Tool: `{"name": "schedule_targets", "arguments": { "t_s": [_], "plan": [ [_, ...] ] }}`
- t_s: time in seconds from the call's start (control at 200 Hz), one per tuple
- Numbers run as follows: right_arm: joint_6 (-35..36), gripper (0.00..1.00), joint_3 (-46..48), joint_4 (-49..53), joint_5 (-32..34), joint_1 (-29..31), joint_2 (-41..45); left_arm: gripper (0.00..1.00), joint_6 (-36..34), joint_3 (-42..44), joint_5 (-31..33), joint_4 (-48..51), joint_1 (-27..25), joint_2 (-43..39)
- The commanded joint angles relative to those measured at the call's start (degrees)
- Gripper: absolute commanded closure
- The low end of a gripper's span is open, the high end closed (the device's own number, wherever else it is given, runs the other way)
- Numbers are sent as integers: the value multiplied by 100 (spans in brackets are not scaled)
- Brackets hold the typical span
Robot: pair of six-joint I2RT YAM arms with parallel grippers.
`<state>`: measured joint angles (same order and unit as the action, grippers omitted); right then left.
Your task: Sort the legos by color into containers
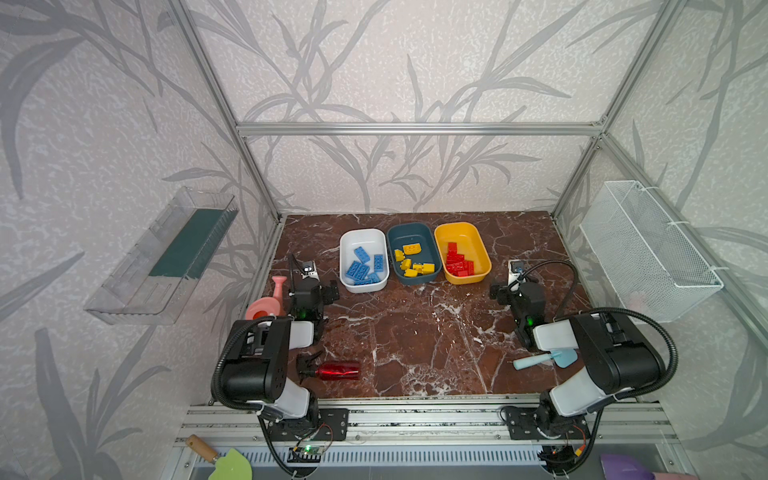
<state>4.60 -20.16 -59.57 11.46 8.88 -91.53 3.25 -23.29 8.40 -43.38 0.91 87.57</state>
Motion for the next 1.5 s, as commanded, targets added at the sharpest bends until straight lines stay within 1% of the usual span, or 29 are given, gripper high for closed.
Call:
{"name": "schedule_targets", "arguments": {
  "t_s": [0.0,0.045,0.095,0.165,0.22,0.265,0.325,0.355,0.39,0.435,0.475,0.535,0.595,0.675,0.77,0.81,0.85,0.895,0.93,0.97,1.01,1.06,1.1,1.185,1.25,1.315,1.365,1.43,1.495],
  "plan": [
    [72,1,128,-264,-36,9,14,1,1,-52,-71,-111,14,-78],
    [49,1,482,-986,-3,8,-12,1,26,158,15,-421,12,-149],
    [-60,1,1057,-2118,142,8,-201,1,27,699,3,-1268,13,-365],
    [-82,1,1028,-1369,107,8,317,1,78,1529,135,-2754,6,-468],
    [-186,1,952,-988,36,9,484,1,123,1688,292,-3193,-21,-320],
    [-141,1,771,-765,14,9,439,1,124,1493,262,-2919,-20,-215],
    [-11,1,431,-685,-12,9,67,1,-54,847,-122,-1938,-23,-80],
    [100,1,245,-713,19,20,-143,1,-195,375,-336,-969,-29,-70],
    [86,1,58,-18,135,99,64,1,-176,-144,-522,114,33,-100],
    [33,1,-178,835,81,103,313,1,30,2,-568,-314,215,-23],
    [41,1,-240,1044,50,87,380,1,-25,17,-536,-450,203,36],
    [-39,1,-125,565,92,87,236,1,17,-98,-529,-11,199,-91],
    [183,1,82,-366,91,112,-99,1,-18,-14,-542,-313,192,-11],
    [50,1,-112,361,-204,4,83,1,-7,-44,-541,-196,200,-38],
    [18,1,-12,107,-320,-71,66,1,-5,-32,-542,-201,202,-58],
    [-6,1,233,-335,-240,-71,80,1,24,52,-472,-300,196,-102],
    [-53,1,607,-1165,-120,-66,-12,1,76,281,-359,-622,198,-206],
    [-146,1,1021,-2130,133,-72,-247,1,209,843,-45,-1487,191,-387],
    [-222,1,946,-1736,247,-78,-61,1,381,1359,299,-2331,178,-458],
    [-199,1,869,-1402,183,-75,96,1,367,1653,178,-3147,232,-267],
    [-156,1,811,-1292,96,-73,101,1,267,1648,59,-3471,202,-1],
    [-106,1,726,-1411,44,-71,-76,1,199,1446,-81,-3306,201,162],
    [-34,1,673,-1549,79,-56,-193,1,105,1098,-256,-2733,207,176],
    [-79,1,506,-923,104,-43,-4,1,-23,-168,-570,175,180,-115],
    [15,1,23,-27,52,-4,18,1,-101,94,-796,-157,190,-344],
    [-156,1,-208,704,-150,-110,194,1,-164,-10,-871,-393,190,7],
    [-126,1,-147,458,-182,-115,117,1,40,82,-467,-588,183,37],
    [68,1,110,-218,-144,-7,20,1,9,-110,-539,35,174,-97],
    [173,1,335,-631,-288,35,1,1,-72,31,-576,-313,148,-89]
  ]
}}
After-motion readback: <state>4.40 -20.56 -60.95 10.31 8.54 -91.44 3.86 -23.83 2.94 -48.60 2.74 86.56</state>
